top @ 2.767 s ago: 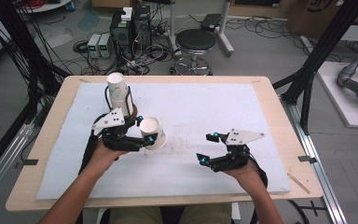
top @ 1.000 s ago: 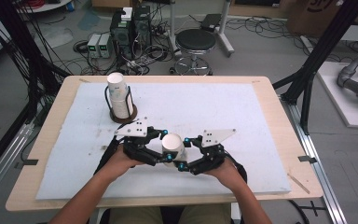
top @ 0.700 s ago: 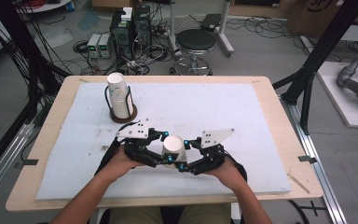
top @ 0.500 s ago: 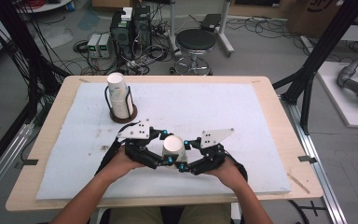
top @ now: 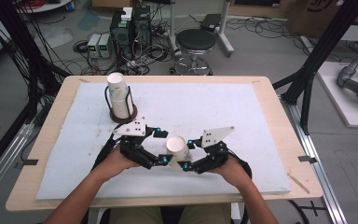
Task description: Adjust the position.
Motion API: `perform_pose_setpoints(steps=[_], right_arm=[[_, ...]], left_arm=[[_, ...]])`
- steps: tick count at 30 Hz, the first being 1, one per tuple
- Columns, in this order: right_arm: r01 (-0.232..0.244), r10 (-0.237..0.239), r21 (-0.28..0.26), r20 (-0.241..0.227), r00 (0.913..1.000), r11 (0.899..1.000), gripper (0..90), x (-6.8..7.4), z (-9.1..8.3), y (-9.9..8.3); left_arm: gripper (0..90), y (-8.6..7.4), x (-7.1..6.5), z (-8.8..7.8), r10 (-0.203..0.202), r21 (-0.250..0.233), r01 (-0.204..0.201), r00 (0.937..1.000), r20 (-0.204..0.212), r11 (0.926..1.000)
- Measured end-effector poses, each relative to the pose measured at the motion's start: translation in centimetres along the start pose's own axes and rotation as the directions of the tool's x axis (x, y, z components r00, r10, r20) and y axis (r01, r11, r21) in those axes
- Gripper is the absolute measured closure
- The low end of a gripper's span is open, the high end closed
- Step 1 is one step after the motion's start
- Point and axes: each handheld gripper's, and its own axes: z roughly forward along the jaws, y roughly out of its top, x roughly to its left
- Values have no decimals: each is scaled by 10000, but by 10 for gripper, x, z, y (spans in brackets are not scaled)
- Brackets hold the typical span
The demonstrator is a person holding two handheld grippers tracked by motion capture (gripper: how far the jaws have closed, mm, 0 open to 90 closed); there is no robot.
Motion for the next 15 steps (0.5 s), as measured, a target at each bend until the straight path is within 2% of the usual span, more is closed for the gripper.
perform_pose_setpoints(steps=[6,10,15], right_arm=[[403,-411,809,84,9991,9959,367,-3,-2,6],[755,-765,1471,7,9971,9862,367,-4,-2,14],[1104,-1110,2021,-84,9938,9731,367,-5,-3,23]], left_arm=[[155,3,1,-3,94,403,-91,9999,-75,9991],[157,4,1,-2,169,630,-163,9998,-89,9979],[158,5,1,-1,245,802,-243,9997,-14,9965]])
